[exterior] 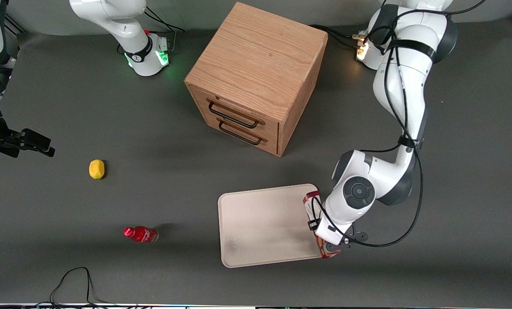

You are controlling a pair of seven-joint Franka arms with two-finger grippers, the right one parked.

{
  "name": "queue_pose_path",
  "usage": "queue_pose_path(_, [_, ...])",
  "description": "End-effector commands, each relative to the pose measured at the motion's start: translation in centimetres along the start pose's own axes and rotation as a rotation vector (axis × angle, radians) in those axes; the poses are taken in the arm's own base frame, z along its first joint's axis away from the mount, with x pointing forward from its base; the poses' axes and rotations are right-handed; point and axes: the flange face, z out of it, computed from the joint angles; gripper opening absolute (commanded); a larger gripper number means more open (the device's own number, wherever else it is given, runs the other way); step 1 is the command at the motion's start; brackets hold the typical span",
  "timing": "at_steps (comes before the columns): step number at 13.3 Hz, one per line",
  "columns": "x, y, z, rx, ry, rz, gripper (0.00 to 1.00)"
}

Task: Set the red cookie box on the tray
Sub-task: 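Lower the held box onto the tray's edge with the left gripper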

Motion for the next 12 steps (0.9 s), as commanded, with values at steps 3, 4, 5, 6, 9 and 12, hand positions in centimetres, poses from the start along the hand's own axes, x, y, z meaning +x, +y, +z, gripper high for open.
queue_pose_path(3, [-0.34, 1.50, 0.15, 0.010, 0.035, 0.028, 0.00])
queue_pose_path(4, [-0.40, 1.51, 0.22, 0.012, 0.034, 0.029, 0.00])
queue_pose_path(5, [-0.63, 1.78, 0.23, 0.014, 0.036, 0.046, 0.05])
queue_pose_path(6, [-0.76, 1.94, 0.23, 0.020, 0.040, 0.077, 0.39])
queue_pose_path(9, [-0.78, 1.93, 0.28, 0.021, 0.041, 0.104, 1.00])
queue_pose_path(12, [-0.84, 1.89, 0.42, 0.023, 0.038, 0.103, 1.00])
